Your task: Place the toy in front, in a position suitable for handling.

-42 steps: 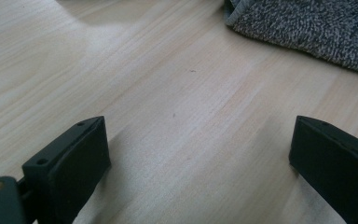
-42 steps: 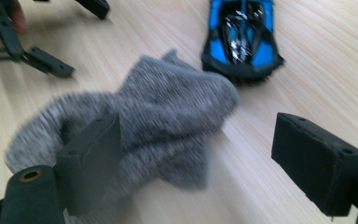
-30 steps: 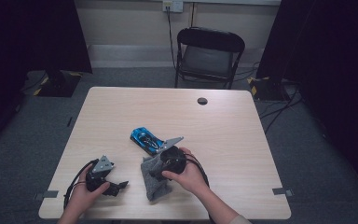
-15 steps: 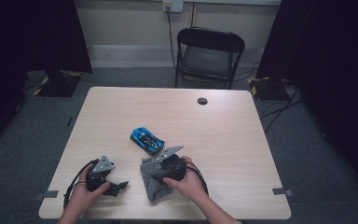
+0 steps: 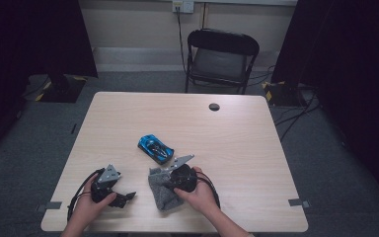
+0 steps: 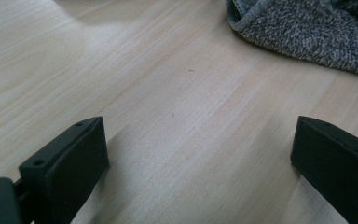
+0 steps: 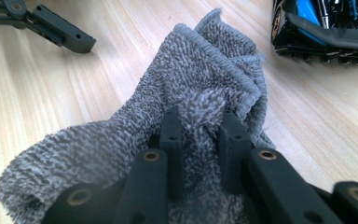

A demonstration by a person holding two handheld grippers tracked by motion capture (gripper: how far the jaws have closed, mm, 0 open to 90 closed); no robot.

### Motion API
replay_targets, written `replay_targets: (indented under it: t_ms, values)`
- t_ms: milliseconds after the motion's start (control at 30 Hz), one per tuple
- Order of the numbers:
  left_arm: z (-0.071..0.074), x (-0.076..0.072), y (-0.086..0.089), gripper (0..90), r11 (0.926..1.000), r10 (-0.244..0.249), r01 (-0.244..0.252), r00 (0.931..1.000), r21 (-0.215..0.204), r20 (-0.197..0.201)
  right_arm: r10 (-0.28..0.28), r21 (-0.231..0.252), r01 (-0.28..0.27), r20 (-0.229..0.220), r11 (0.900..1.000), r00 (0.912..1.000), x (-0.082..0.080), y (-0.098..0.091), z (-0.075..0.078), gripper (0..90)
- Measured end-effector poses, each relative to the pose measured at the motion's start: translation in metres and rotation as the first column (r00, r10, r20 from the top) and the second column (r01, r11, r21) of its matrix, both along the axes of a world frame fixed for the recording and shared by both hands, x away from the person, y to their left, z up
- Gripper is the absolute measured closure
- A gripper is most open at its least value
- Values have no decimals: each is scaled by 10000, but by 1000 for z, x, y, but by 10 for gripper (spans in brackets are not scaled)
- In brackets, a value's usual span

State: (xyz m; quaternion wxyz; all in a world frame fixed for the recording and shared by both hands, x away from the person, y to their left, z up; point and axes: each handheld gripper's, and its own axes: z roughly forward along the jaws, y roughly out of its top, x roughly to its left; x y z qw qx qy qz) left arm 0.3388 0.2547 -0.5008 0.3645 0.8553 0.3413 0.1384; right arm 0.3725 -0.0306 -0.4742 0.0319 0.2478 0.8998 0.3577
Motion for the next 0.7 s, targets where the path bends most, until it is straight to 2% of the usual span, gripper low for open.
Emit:
replay_targets:
  t_ms: [233, 333, 533, 567, 600, 700]
  values:
    - [0, 0, 0, 31, 10000, 3, -3, 10000, -4, -1, -167, 196, 169, -94, 9997, 9998, 5, -14, 10, 777]
    - [0, 0, 0, 31, 10000, 0, 0, 10000, 1, -2, -446, 289, 447, -44, 9986, 9990, 9, -34, 21, 777]
    - [0, 0, 0, 31, 10000, 2, -2, 10000, -4, -1, -1023, 375, 1019, 92, 9941, 9947, 16, -68, 33, 778]
    - [0, 0, 0, 31, 10000, 2, -2, 10000, -3, -2, -1023, 375, 1019, 92, 9941, 9947, 16, -68, 33, 778]
    - [0, 0, 0, 31, 10000, 7, -7, 10000, 3, 6, -1278, 372, 1273, 134, 9912, 9917, 19, -82, 37, 778]
    - [0, 0, 0, 31, 10000, 13, -13, 10000, -11, -4, -1556, 314, 1548, 231, 9874, 9876, 22, -100, 41, 778]
